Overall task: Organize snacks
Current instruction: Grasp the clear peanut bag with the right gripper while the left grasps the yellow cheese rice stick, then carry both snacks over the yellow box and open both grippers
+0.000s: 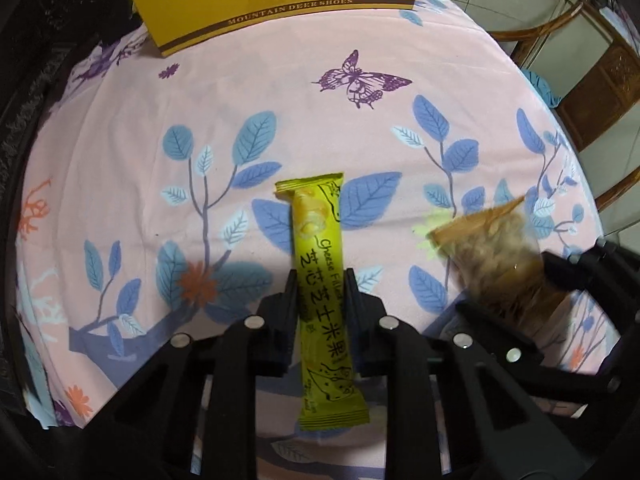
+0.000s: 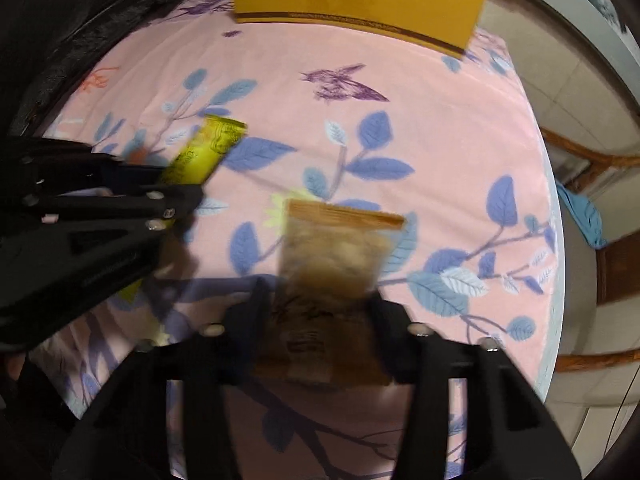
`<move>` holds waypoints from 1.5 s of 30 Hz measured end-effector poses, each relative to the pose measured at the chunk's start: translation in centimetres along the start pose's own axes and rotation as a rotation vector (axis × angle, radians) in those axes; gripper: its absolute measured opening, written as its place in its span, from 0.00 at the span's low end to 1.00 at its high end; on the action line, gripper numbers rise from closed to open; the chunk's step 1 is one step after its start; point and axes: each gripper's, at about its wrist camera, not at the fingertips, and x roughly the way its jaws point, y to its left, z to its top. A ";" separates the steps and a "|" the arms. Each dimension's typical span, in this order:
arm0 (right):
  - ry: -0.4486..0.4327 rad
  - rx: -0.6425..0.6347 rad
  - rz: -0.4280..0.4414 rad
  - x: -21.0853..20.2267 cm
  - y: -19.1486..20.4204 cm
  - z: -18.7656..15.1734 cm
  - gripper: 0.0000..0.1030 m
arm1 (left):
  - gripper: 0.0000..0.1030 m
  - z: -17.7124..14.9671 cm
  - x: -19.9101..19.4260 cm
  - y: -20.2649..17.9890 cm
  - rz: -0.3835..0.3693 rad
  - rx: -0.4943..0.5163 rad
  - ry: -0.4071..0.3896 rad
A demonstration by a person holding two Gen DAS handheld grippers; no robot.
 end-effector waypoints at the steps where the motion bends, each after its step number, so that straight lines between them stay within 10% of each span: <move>1: -0.001 -0.011 -0.010 -0.1 0.3 0.0 0.41 | 0.20 0.0 -0.1 0.2 -0.007 -0.006 0.002; 15: -0.189 0.034 0.017 -6.3 -1.2 6.2 0.41 | 0.20 3.5 -7.1 8.4 -0.118 -0.210 -0.158; 35: -0.412 0.128 0.039 -7.8 -9.2 30.1 0.41 | 0.20 27.7 -8.7 13.3 -0.036 -0.219 -0.311; 45: -0.423 0.115 0.039 -6.3 -9.6 34.4 0.41 | 0.20 33.3 -7.5 14.1 -0.037 -0.206 -0.321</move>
